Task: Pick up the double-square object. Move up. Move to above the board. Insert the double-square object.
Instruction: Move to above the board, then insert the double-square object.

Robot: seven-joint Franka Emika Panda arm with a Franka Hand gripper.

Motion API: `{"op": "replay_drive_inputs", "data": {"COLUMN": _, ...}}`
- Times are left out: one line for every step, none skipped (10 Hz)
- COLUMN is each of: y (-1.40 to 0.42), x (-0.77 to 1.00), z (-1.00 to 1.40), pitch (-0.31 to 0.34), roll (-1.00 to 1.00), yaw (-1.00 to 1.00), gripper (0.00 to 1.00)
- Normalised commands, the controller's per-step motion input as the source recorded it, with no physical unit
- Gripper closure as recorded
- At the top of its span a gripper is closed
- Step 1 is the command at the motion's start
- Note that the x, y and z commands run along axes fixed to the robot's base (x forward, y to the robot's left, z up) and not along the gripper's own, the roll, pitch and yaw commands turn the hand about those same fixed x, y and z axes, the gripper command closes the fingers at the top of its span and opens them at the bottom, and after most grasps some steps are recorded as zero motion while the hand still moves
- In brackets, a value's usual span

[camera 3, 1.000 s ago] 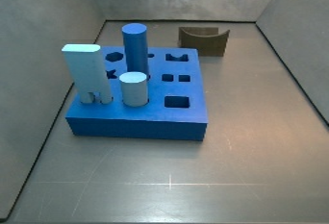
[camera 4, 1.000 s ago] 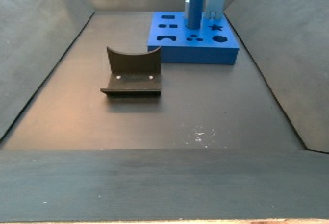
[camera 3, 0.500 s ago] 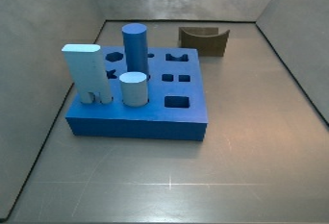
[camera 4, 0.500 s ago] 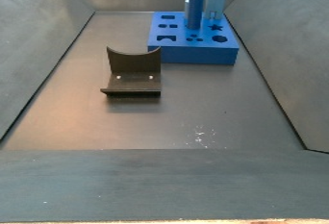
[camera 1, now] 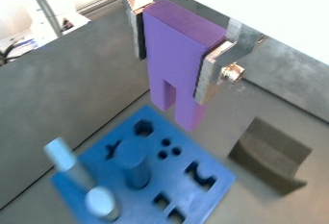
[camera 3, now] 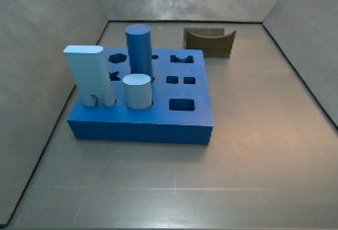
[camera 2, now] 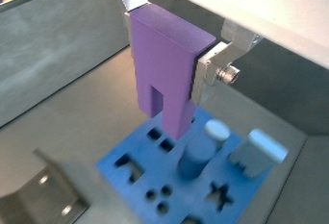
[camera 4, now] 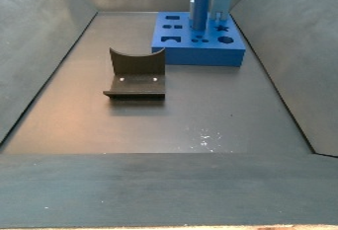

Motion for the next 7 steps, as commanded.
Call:
{"op": "replay_drive_inputs", "data": {"y": -1.0, "x": 0.01, "z": 0.12, "pitch": 0.087, "roll": 0.01, "yaw": 0.02, "gripper": 1.0}}
{"op": "replay_drive_inputs", "data": {"y": -0.87, "x": 0.05, "z": 0.11, "pitch": 0.112, "roll": 0.01, "yaw": 0.02, "gripper": 1.0}}
{"op": "replay_drive_inputs", "data": {"y": -0.61, "x": 0.06, "z": 0.08, "pitch": 0.122, "roll": 0.01, "yaw": 0.01, "gripper": 1.0}}
{"op": "replay_drive_inputs", "data": {"y": -0.33, "x": 0.06, "z": 0.05, "pitch": 0.119, "roll": 0.02, "yaw": 0.01, "gripper": 1.0}}
{"op": "replay_drive_inputs", "data": {"y": -0.2, "x": 0.06, "z": 0.04, "pitch": 0.109, "roll": 0.03, "yaw": 0.01, "gripper": 1.0}}
{"op": "replay_drive_inputs", "data": {"y": 0.11, "x": 0.6, "z": -0.42, "pitch": 0.237, "roll": -0.44, "yaw": -0.06, "gripper": 1.0}}
{"op": "replay_drive_inputs", "data": {"y": 0.08, "x": 0.65, "z": -0.55, "pitch": 0.1, "roll": -0.36, "yaw": 0.0, "gripper": 1.0}}
